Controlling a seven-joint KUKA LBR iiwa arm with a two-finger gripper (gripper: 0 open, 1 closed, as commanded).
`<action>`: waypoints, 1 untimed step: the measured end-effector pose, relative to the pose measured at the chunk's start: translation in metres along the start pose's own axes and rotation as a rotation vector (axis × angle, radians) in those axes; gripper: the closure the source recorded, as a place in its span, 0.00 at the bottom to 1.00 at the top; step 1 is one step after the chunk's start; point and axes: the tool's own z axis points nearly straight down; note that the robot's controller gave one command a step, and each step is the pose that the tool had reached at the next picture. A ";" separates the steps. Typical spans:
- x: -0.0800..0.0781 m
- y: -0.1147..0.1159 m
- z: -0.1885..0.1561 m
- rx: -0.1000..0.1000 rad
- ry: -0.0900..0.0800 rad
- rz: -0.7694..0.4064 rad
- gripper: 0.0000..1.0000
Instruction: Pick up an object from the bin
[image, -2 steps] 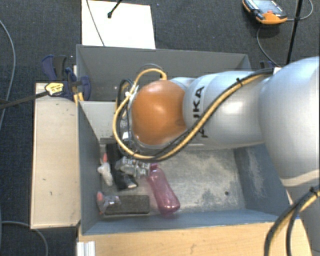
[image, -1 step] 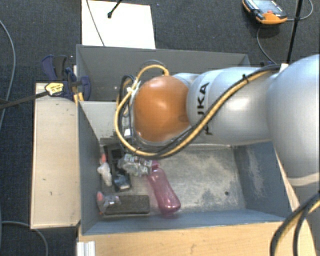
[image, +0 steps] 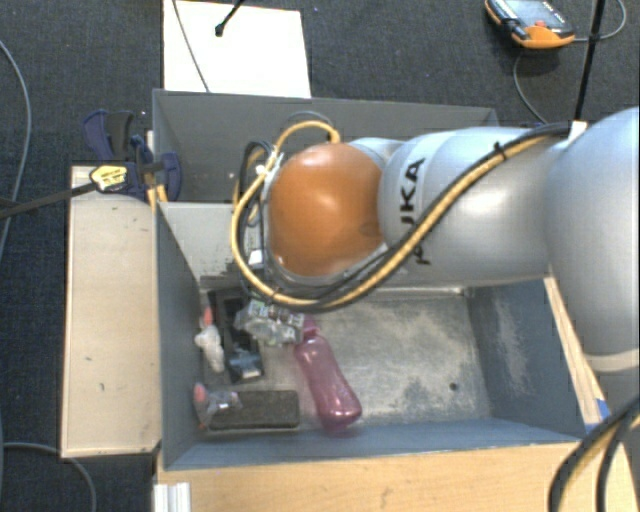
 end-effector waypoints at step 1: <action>0.000 0.001 -0.013 -0.005 0.005 0.001 1.00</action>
Offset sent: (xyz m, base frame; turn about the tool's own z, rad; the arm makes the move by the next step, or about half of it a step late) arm 0.0000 0.0000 0.0399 0.0000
